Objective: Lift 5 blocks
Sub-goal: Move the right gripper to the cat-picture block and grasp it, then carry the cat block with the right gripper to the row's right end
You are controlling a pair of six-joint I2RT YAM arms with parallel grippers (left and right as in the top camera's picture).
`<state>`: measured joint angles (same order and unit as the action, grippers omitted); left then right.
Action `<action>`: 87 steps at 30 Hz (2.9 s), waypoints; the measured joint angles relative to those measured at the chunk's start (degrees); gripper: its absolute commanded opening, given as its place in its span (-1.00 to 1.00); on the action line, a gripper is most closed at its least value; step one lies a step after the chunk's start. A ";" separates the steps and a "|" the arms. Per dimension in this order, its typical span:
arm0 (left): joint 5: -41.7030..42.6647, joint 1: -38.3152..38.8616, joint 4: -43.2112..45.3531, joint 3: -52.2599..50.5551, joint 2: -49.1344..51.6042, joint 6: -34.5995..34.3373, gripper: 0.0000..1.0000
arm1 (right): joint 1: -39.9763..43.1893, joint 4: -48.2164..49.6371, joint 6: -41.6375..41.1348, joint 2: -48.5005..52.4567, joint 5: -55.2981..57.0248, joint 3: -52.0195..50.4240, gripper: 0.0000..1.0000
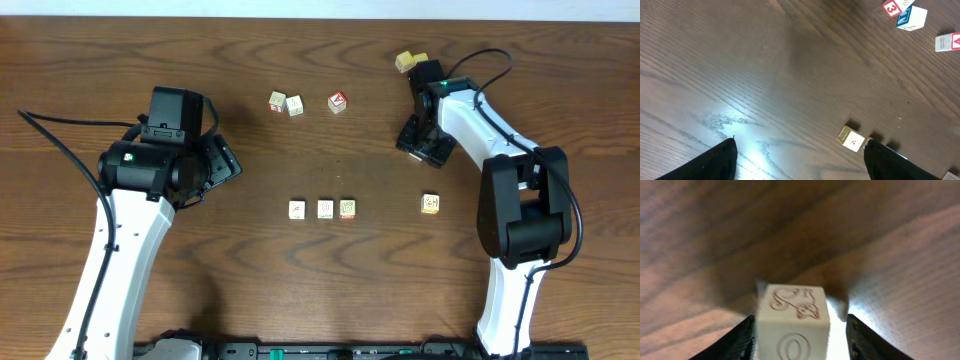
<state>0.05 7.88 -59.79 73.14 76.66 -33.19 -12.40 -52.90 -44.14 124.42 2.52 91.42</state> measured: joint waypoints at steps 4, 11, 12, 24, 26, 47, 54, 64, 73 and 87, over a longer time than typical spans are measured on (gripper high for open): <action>-0.02 0.00 0.00 0.00 0.00 0.00 0.63 | 0.00 2.23 3.15 0.00 0.07 0.00 -0.13; -0.04 0.00 0.00 0.00 0.00 0.00 0.63 | 0.00 2.40 8.28 0.00 0.07 0.00 -0.33; -0.04 0.00 0.00 0.00 0.00 0.00 0.63 | 0.00 2.36 9.14 0.00 -0.11 0.00 -0.33; -0.04 0.00 0.02 0.00 0.00 0.00 0.63 | -1.27 -10.99 20.76 0.00 -14.16 -0.07 -0.41; -0.04 0.00 0.02 0.00 0.00 0.00 0.63 | -2.64 -13.22 21.97 0.00 -15.37 -0.11 -0.38; -0.04 0.00 0.00 0.00 0.00 0.00 0.63 | -16.37 -15.45 16.72 -0.42 -12.50 -4.46 -0.31; -0.04 0.00 0.00 0.00 0.00 0.00 0.63 | -16.63 -17.22 16.02 -0.42 -11.47 -4.61 -0.30; -0.04 0.00 0.00 0.00 0.00 0.00 0.63 | -16.65 -17.90 16.55 -0.42 -12.55 -4.61 -0.30; -0.04 0.00 0.00 0.00 0.00 0.00 0.63 | -16.31 -18.64 19.56 -0.42 -12.63 -2.75 -0.11; -0.04 0.00 0.00 0.00 0.00 0.00 0.63 | -13.33 -14.58 24.28 -0.42 -11.69 -0.72 -0.26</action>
<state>0.01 7.88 -59.79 73.14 76.66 -33.19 -25.74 -67.48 -19.86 124.01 -9.17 90.70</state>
